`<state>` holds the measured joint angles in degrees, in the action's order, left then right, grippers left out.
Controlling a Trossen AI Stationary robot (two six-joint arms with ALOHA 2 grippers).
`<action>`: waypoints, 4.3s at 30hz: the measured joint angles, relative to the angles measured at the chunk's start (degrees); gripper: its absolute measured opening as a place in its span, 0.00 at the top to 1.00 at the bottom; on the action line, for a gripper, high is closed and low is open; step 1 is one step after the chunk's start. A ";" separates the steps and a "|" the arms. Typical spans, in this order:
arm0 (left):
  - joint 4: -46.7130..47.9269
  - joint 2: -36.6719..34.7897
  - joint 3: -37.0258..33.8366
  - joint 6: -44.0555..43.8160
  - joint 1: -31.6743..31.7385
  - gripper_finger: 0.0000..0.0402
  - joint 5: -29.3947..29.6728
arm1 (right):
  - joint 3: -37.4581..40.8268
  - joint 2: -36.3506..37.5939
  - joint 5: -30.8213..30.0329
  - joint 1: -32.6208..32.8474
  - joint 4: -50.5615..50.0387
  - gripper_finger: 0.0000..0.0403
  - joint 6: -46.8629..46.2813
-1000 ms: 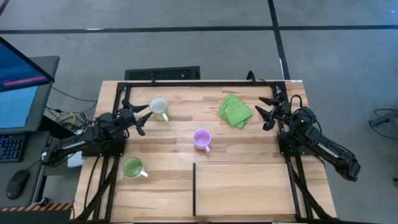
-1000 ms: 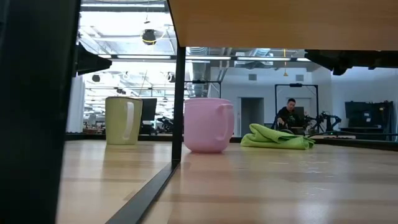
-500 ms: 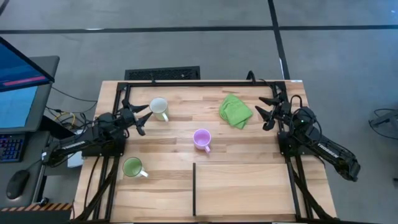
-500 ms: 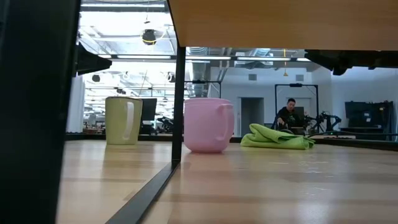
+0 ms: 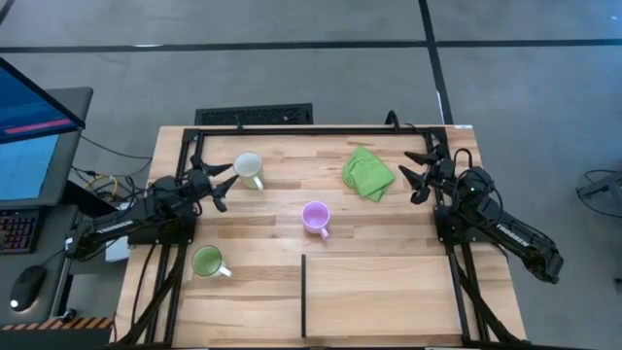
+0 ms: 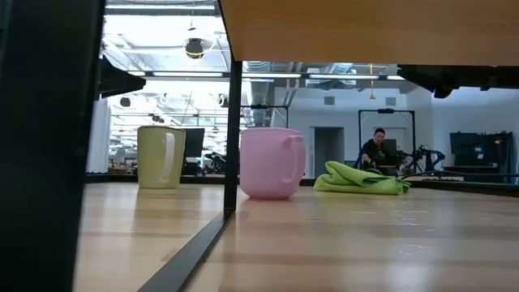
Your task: Stack small to large cups/mugs on shelf
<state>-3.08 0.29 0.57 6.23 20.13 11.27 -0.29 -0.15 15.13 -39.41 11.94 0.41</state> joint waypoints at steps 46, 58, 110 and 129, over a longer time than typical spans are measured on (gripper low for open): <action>0.01 0.01 0.00 0.00 -0.01 0.55 0.02 | 0.00 0.00 -0.01 -0.01 0.01 0.38 0.01; 0.01 -0.01 0.00 0.01 -0.01 0.55 0.01 | 0.00 0.00 0.00 0.00 0.00 0.38 0.02; -0.48 -0.01 0.01 -3.44 0.00 0.55 -0.13 | 0.02 -0.02 -0.02 0.01 -1.49 0.38 -1.40; -0.76 -0.01 0.01 -5.89 0.01 0.55 0.00 | 0.00 -0.02 -0.02 -0.10 -1.64 0.38 7.20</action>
<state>-3.84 0.27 0.58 0.34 20.14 11.27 -0.29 -0.16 15.11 -39.51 10.31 7.61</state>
